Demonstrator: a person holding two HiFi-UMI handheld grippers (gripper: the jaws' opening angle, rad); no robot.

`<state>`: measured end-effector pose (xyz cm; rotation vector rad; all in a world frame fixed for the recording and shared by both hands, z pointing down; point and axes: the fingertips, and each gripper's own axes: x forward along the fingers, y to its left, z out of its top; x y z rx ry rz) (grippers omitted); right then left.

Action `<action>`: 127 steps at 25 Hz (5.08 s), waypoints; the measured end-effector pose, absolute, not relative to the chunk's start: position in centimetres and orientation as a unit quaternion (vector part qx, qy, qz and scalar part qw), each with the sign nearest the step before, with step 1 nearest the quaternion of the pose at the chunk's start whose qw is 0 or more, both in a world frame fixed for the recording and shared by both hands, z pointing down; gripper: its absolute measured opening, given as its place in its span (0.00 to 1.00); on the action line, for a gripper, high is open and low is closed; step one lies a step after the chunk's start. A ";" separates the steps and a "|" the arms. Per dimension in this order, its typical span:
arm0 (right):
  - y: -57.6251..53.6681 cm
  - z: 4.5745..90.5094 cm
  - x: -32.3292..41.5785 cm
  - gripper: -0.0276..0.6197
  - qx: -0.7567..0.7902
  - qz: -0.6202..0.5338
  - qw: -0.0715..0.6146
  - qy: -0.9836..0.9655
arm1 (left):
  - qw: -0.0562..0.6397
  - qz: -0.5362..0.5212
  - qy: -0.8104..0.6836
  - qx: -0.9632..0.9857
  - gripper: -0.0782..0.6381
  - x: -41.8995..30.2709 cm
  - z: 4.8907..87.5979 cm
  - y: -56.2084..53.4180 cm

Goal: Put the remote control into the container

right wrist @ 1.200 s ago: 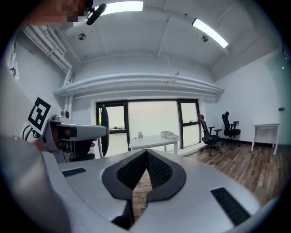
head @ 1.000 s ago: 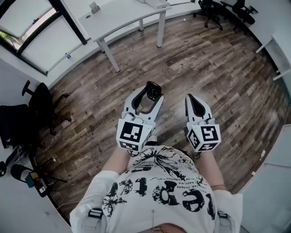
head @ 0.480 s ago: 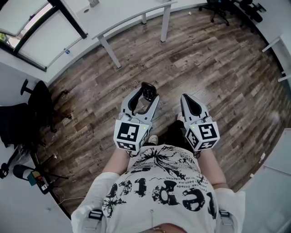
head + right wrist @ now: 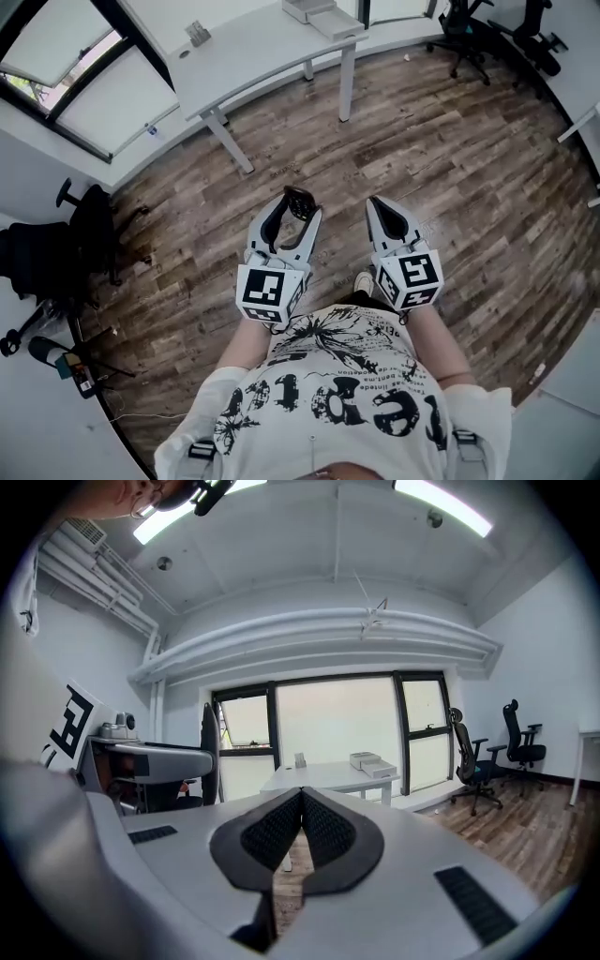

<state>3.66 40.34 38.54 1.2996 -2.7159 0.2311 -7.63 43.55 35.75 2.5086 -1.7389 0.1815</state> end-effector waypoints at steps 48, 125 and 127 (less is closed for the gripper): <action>-6.3 38.9 3.9 0.05 0.514 0.081 0.088 -0.850 | 0.084 0.062 -0.513 0.852 0.44 -10.5 37.1 -6.1; -62.8 48.4 -6.0 0.05 0.087 0.086 0.205 -0.971 | 0.306 0.118 -0.769 0.550 0.43 -11.5 50.4 -55.8; -62.9 49.4 -6.0 0.05 0.074 0.093 0.216 -0.969 | 0.328 0.119 -0.768 0.537 0.43 -11.2 52.1 -55.6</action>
